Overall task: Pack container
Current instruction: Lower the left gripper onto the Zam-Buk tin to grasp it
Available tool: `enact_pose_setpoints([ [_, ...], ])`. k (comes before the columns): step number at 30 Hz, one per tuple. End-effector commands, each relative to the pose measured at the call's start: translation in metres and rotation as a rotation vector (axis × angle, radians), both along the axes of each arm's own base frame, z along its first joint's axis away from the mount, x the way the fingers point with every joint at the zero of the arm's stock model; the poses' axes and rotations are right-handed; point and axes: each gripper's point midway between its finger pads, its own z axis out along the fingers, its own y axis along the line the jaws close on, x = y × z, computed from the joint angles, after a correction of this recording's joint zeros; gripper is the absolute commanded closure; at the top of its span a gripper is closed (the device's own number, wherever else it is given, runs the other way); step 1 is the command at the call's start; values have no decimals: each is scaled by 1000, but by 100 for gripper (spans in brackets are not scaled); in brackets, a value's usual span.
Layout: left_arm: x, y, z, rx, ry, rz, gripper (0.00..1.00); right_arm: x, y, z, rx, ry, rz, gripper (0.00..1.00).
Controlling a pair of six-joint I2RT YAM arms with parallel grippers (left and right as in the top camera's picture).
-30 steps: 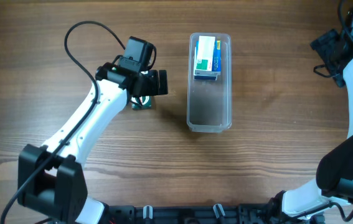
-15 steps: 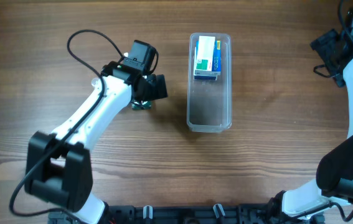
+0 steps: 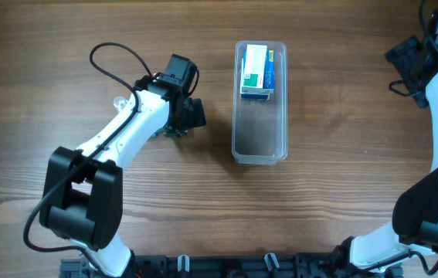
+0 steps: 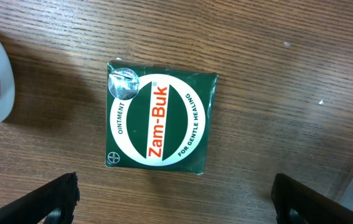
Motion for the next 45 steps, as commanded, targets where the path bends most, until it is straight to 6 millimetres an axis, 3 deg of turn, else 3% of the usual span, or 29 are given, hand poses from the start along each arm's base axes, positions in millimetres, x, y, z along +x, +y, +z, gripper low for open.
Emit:
enact_pose_setpoints([
  [1, 5, 3, -2, 25, -5, -16, 0, -1, -2, -9, -2, 21, -19, 0],
  [13, 14, 20, -2, 46, -12, -113, 0, -1, -2, -9, -2, 21, -19, 0],
  [26, 13, 13, -34, 53, 48, -161, 0, -1, -2, -9, -2, 21, -19, 0],
  [45, 11, 2, -36, -10, 55, -173, 0, -1, -2, -9, -2, 21, -19, 0],
])
